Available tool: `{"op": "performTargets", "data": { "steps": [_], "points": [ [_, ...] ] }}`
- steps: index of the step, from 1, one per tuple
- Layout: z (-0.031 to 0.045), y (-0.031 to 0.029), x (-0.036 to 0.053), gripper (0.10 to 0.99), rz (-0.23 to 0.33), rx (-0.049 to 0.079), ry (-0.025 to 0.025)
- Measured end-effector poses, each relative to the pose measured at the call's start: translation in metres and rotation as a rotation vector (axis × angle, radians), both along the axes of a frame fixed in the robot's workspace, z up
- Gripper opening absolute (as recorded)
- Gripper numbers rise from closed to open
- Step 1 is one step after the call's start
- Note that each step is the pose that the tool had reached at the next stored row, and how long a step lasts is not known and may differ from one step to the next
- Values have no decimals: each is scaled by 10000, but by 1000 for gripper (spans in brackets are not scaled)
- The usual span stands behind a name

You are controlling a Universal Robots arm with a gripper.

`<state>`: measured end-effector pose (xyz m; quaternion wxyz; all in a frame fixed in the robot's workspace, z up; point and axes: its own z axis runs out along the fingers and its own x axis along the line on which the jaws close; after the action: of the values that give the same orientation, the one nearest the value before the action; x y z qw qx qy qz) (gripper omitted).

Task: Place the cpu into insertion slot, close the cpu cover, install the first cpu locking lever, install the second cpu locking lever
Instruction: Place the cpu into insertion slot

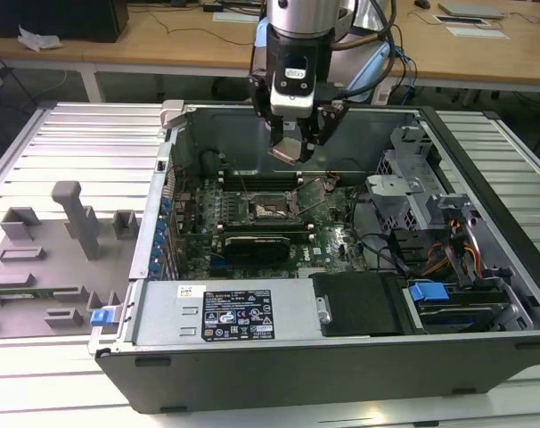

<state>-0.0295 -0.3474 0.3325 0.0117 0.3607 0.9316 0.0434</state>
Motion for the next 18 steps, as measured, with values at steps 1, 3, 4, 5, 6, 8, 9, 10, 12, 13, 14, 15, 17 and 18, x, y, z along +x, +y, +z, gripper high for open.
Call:
{"op": "performTargets", "data": {
  "steps": [1, 3, 4, 5, 6, 8, 9, 10, 12, 13, 14, 15, 17, 18],
  "points": [
    [-1, 0, 0, 541, -209, -1, 0],
    [-3, 0, 0, 541, -731, 0, 1],
    [-4, 0, 0, 541, -1075, -1, 1],
    [-5, 0, 0, 541, -1408, 0, 1],
    [-7, 0, 0, 541, -1730, -1, 0],
    [-8, 0, 0, 541, -2085, 0, 0],
    [-9, 0, 0, 541, -2286, 0, 1],
    [-10, 0, 0, 541, -2437, 0, 1],
    [-12, 0, 0, 541, -3073, -1, 1],
    [-14, 0, 0, 541, -3325, -1, 0],
    [-15, 0, 0, 541, -3595, 0, 1],
    [-16, 0, 0, 541, -3759, 0, 1],
    [-17, 0, 0, 541, -4168, -1, 1],
    [-18, 0, 0, 541, -4328, -1, 0]
  ]
}}
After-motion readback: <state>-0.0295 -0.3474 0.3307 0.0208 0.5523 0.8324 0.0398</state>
